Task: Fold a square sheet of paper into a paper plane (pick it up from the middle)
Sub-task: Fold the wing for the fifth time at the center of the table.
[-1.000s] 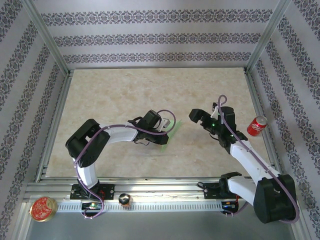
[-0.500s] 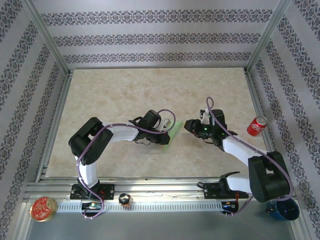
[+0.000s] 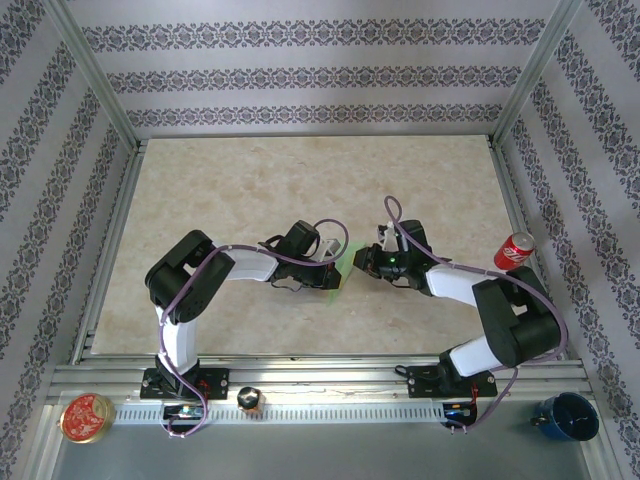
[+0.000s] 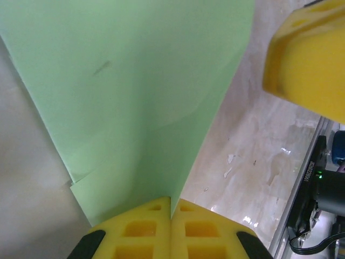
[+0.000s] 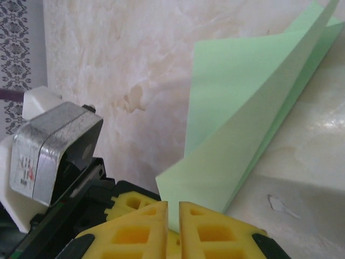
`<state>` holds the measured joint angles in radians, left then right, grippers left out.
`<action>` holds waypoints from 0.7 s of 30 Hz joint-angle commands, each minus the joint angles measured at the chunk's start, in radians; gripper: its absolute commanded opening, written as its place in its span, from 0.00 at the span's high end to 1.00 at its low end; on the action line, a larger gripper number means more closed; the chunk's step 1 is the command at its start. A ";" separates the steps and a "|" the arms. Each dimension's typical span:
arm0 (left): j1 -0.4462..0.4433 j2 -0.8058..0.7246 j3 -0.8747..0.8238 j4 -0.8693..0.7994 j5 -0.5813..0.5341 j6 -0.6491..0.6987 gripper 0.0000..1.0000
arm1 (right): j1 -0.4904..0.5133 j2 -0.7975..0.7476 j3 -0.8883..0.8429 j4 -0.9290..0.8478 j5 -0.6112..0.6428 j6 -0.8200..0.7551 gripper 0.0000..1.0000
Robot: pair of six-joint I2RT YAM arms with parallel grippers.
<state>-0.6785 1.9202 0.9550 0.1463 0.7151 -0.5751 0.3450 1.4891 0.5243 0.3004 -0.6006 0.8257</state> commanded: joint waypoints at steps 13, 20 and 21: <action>0.025 0.047 -0.043 0.206 0.083 -0.157 1.00 | 0.012 0.086 0.037 0.124 -0.038 0.042 0.87; 0.031 0.071 -0.066 0.283 0.099 -0.210 1.00 | 0.011 0.085 0.020 0.130 -0.036 0.037 0.86; 0.034 0.074 -0.070 0.298 0.103 -0.218 1.00 | 0.011 0.083 0.015 0.132 -0.035 0.037 0.86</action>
<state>-0.6590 1.9720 0.9039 0.3588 0.7959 -0.7513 0.3450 1.5669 0.5415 0.4023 -0.6197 0.8623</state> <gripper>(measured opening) 0.051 0.141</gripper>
